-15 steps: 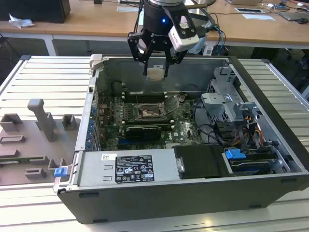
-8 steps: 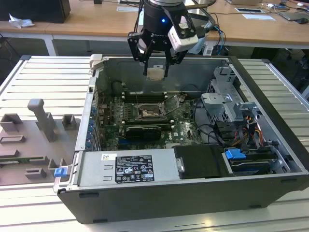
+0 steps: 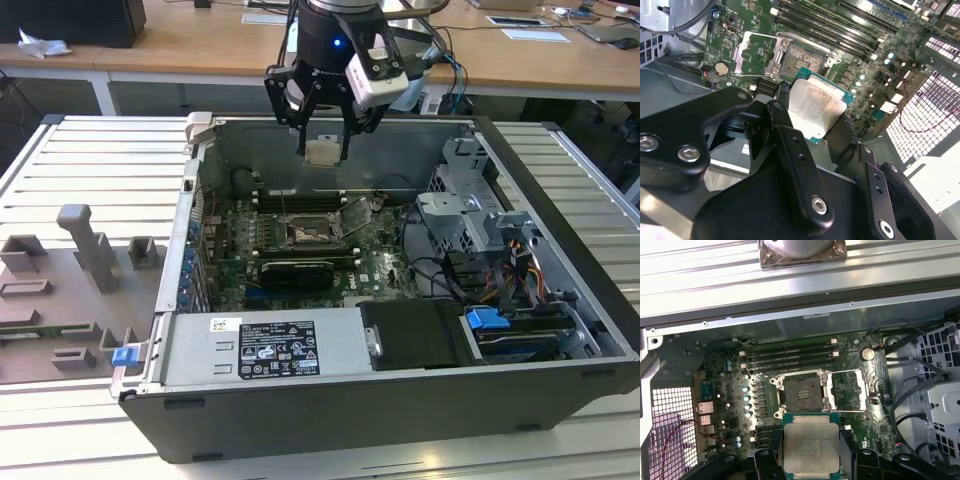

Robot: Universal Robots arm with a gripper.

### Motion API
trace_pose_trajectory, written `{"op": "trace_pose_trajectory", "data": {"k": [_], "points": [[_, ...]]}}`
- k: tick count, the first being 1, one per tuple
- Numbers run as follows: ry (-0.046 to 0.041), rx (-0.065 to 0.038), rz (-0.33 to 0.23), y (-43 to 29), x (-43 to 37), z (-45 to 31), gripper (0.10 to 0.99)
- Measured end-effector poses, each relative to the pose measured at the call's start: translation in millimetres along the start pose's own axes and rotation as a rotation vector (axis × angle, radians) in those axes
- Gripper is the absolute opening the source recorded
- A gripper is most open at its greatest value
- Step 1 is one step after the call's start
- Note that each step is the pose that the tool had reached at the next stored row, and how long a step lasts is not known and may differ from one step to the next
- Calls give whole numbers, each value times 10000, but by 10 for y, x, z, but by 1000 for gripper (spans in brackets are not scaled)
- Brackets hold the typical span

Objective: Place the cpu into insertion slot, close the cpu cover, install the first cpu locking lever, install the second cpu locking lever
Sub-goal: 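Place the cpu into insertion slot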

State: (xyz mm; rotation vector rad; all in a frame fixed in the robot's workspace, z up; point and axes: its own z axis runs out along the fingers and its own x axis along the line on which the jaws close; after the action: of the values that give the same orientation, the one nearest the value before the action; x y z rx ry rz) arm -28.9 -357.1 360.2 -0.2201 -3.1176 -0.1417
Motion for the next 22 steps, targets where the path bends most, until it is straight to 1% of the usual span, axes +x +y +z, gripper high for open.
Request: {"op": "trace_pose_trajectory", "data": {"k": [22], "points": [[-78,-17,874,0,0,0,537]]}}
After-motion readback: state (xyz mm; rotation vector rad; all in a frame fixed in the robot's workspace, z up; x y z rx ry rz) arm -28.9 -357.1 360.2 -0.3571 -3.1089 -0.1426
